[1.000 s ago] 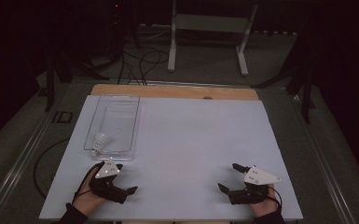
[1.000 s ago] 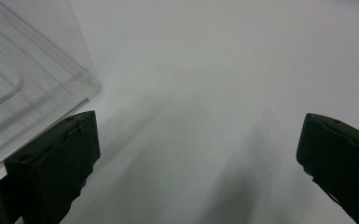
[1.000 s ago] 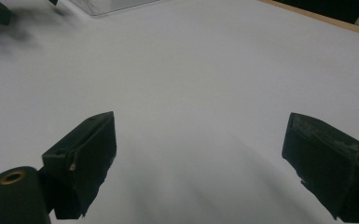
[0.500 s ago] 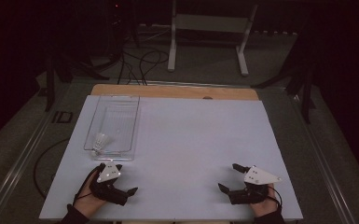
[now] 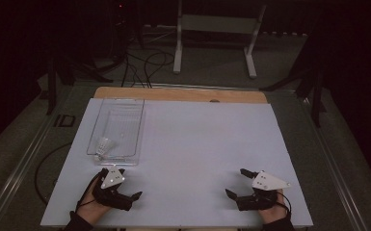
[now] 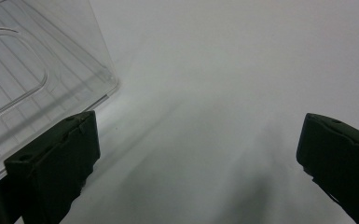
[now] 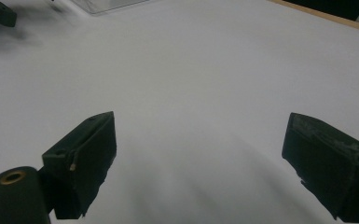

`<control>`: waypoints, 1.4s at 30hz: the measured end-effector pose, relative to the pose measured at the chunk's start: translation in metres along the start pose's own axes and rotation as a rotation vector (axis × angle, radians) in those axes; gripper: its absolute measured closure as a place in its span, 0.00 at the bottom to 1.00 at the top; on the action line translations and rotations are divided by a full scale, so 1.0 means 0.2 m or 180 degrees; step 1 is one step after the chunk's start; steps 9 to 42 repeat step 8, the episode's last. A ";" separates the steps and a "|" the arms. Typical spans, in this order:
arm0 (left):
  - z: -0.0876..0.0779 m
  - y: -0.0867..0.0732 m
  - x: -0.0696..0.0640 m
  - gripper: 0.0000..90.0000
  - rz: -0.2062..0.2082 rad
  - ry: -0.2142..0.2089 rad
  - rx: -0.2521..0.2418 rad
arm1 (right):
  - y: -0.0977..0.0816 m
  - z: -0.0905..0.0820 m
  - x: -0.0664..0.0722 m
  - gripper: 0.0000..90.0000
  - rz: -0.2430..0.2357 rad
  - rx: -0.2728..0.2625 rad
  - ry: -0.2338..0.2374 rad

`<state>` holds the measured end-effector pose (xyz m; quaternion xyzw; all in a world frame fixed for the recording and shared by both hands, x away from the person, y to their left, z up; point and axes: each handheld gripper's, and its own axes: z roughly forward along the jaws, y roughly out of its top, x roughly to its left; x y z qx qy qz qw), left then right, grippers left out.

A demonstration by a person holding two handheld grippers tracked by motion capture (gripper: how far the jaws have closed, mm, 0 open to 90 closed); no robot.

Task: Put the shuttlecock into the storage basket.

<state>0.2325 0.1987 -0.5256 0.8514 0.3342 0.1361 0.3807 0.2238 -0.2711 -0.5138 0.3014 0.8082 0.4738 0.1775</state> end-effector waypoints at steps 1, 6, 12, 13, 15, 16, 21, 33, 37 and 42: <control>0.00 0.00 0.00 0.00 -0.0005 -0.0004 -0.0003 | 0.00 0.00 0.00 0.11 -0.0001 -0.0003 0.0005; 0.00 0.00 0.00 0.00 -0.0047 -0.0021 -0.0028 | 0.00 0.00 0.00 0.11 0.0006 0.0004 -0.0003; 0.00 0.00 0.00 0.00 -0.0048 -0.0023 -0.0046 | 0.00 0.00 0.00 0.11 0.0006 -0.0003 0.0002; 0.00 0.00 0.00 0.00 -0.0048 -0.0023 -0.0046 | 0.00 0.00 0.00 0.11 0.0006 -0.0003 0.0002; 0.00 0.00 0.00 0.00 -0.0048 -0.0023 -0.0046 | 0.00 0.00 0.00 0.11 0.0006 -0.0003 0.0002; 0.00 0.00 0.00 0.00 -0.0048 -0.0023 -0.0046 | 0.00 0.00 0.00 0.11 0.0006 -0.0003 0.0002; 0.00 0.00 0.00 0.00 -0.0048 -0.0023 -0.0046 | 0.00 0.00 0.00 0.11 0.0006 -0.0003 0.0002; 0.00 0.00 0.00 0.00 -0.0048 -0.0023 -0.0046 | 0.00 0.00 0.00 0.11 0.0006 -0.0003 0.0002; 0.00 0.00 0.00 0.00 -0.0048 -0.0023 -0.0046 | 0.00 0.00 0.00 0.11 0.0006 -0.0003 0.0002; 0.00 0.00 0.00 0.00 -0.0048 -0.0023 -0.0046 | 0.00 0.00 0.00 0.11 0.0006 -0.0003 0.0002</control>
